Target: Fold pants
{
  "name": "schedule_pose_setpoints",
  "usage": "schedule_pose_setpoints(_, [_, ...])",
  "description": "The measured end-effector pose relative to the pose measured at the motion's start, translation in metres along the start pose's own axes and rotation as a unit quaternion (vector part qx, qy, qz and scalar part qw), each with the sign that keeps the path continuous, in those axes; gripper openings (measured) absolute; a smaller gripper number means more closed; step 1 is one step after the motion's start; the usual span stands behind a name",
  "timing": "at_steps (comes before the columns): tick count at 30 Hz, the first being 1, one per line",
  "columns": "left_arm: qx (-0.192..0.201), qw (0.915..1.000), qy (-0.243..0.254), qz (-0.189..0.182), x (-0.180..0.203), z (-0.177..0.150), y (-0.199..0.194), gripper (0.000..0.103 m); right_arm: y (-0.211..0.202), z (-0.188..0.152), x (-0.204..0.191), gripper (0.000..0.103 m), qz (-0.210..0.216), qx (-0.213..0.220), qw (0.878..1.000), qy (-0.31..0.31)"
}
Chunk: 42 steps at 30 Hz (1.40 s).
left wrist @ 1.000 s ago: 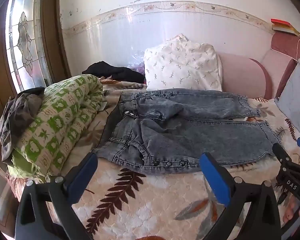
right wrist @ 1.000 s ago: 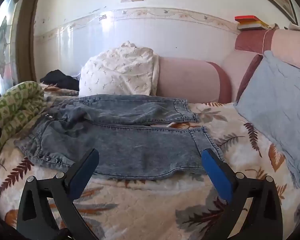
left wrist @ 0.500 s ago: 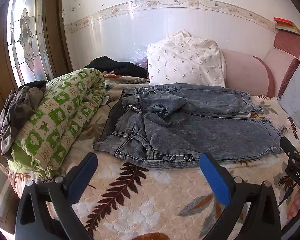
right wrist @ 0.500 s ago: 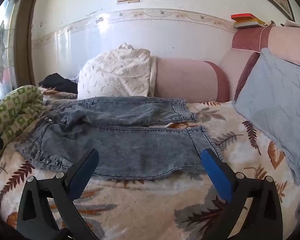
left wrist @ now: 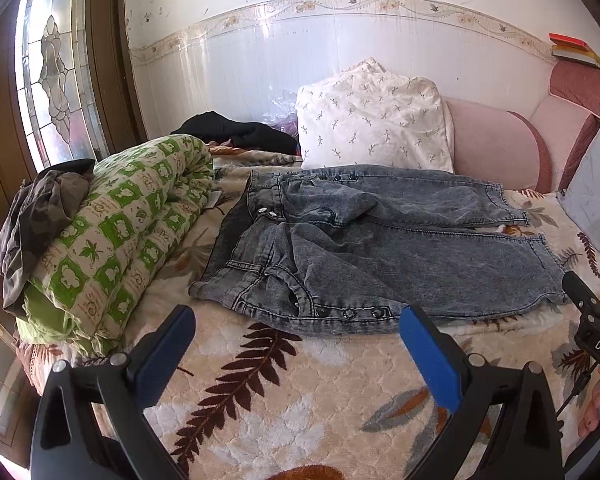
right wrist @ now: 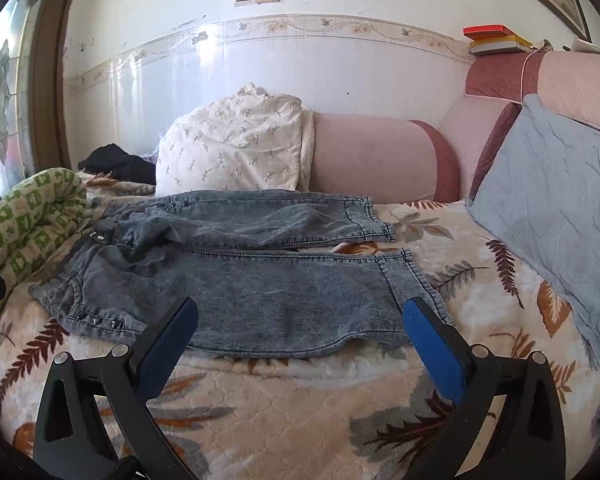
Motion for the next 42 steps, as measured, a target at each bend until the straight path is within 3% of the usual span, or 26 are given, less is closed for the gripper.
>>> schedule_pose_setpoints(42, [0.006, 0.9999, 0.007, 0.007, -0.0005, -0.0009, 0.0012, 0.103, 0.0021, -0.0023, -0.0027, 0.103, 0.0, -0.001, 1.0, -0.004])
Point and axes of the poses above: each gripper's, at about its wrist camera, not at the fingertips, and y roughly the way its jaws point, x to its right, z to its top, the point moved 5 cm from there along y, roughly the way its jaws point, and after that the axes turned 14 degrees about -z, right-handed, at the moved point
